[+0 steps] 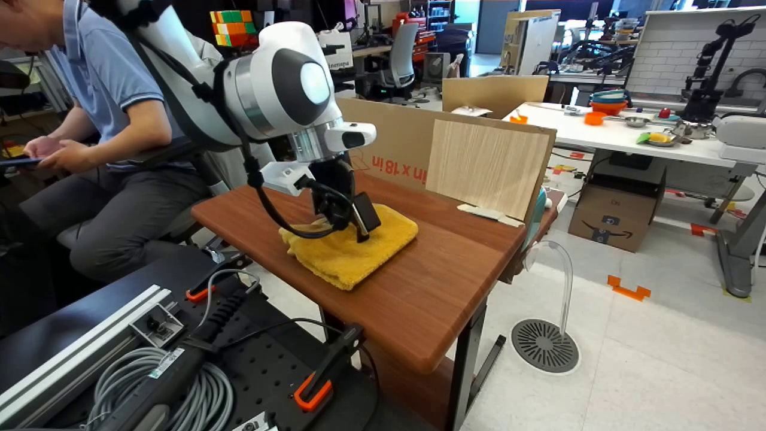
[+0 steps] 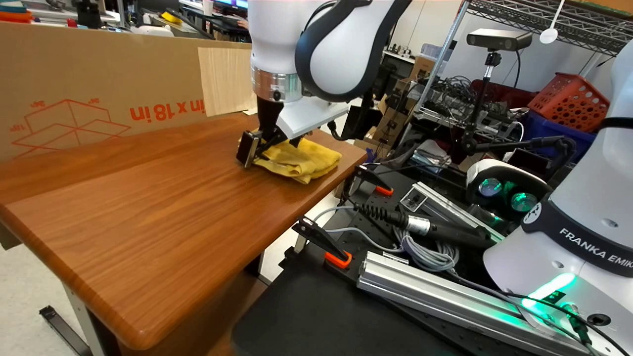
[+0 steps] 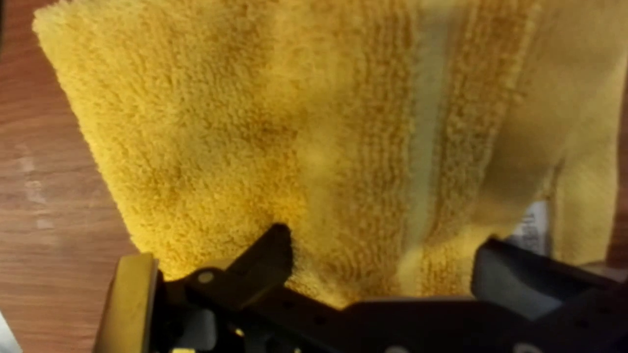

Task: Wipe the table with the towel

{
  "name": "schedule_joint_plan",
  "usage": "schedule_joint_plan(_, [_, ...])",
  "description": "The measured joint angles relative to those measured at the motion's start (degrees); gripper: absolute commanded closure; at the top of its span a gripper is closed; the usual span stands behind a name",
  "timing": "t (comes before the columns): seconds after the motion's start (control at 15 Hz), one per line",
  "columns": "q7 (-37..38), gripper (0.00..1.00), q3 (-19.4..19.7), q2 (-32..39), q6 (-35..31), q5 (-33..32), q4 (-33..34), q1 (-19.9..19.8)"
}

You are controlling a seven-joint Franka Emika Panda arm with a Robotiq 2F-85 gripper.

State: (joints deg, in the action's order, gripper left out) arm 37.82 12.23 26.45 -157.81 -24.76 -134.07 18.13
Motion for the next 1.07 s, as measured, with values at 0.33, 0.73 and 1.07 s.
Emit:
schedule_joint_plan(0.33, [-5.0, 0.00, -2.4, -2.8, -1.9, 0.2, -5.0, 1.2])
schedule_joint_plan(0.73, [-9.6, 0.00, -4.6, -2.4, -1.4, 7.5, -4.2, -1.6])
schedule_joint_plan(1.07, [-24.8, 0.00, -16.7, 1.0, 7.1, 28.0, 4.0, -15.0])
